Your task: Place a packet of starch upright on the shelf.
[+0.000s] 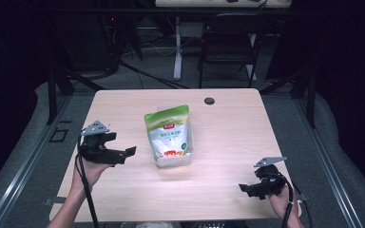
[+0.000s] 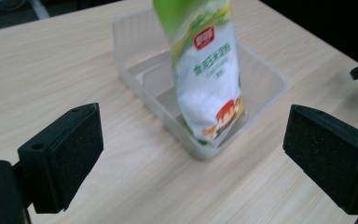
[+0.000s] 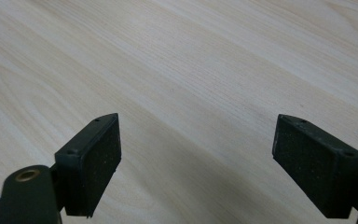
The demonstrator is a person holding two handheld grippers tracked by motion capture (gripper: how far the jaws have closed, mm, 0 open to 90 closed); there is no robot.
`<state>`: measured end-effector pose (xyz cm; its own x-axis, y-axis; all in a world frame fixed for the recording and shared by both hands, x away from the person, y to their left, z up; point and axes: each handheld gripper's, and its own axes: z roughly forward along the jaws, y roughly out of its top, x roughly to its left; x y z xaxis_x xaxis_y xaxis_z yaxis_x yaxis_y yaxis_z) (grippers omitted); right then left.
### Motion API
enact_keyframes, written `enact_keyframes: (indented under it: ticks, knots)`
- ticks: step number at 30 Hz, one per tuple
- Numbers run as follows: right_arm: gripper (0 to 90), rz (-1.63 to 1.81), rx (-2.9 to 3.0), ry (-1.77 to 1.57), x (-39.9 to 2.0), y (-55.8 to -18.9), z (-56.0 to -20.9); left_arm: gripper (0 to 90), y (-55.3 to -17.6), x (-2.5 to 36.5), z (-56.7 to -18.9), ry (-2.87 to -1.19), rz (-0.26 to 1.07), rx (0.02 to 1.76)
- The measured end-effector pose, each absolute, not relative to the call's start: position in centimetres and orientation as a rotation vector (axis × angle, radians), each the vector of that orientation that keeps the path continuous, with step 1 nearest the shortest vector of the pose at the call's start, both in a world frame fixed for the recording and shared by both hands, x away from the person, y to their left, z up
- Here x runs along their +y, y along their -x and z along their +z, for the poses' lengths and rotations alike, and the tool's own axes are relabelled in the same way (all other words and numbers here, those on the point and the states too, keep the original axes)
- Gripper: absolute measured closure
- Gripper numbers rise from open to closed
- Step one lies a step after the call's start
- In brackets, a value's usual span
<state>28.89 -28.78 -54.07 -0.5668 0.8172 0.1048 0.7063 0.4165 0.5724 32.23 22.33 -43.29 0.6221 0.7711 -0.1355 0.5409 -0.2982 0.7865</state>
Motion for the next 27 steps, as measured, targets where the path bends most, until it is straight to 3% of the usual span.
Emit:
enact_keyframes:
  ticks: [15,27]
  knots:
    - [15.0,0.854,2.496,-1.337,-28.6,-28.8,-54.1,0.3,-28.5,24.5,-48.0,-2.012,0.276,1.182]
    - [15.0,0.799,2.506,-1.308,-28.4,-28.5,-54.2,1.0,-28.1,24.6,-52.1,-2.007,0.206,1.22]
